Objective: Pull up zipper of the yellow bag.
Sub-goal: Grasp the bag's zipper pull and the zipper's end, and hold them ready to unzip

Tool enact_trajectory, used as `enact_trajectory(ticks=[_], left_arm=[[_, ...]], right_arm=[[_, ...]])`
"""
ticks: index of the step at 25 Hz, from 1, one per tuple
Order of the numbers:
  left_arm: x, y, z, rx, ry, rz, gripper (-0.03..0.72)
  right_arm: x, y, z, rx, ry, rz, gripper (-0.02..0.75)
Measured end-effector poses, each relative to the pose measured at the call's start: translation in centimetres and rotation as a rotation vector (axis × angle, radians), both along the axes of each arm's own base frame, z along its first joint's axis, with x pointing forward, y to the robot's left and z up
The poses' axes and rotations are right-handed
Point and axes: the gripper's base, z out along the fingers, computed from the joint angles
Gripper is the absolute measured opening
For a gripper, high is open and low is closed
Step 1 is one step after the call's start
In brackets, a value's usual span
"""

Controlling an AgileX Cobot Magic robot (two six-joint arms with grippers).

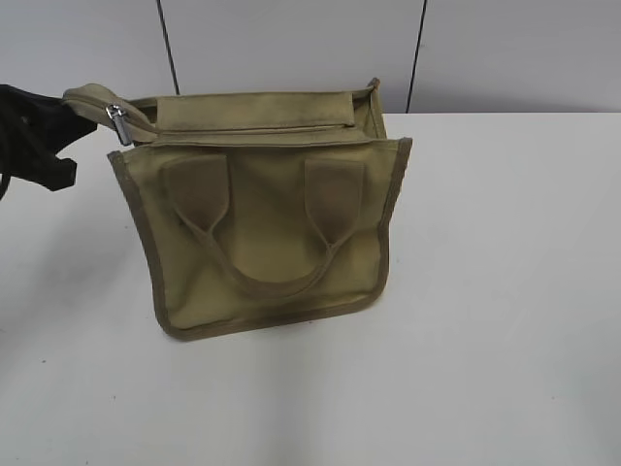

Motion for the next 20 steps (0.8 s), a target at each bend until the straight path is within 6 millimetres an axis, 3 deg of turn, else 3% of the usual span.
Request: enact_trajectory(ticks=[10, 13, 20], left_arm=[[1.0, -0.2, 1.9, 0.035, 0.039, -0.023, 0.008], [1.3, -0.2, 2.5, 0.023, 0.036, -0.023, 0.008], [1.3, -0.4, 2.7, 0.025, 0.053, -0.043, 0.008]], right_arm=[[0.0, 0.2, 0.1, 0.061, -0.001, 0.004, 0.583], [0.3, 0.5, 1.2, 0.098, 0.007, 0.023, 0.583], [5.3, 0.9, 3.7, 0.176, 0.02, 0.07, 0.583]])
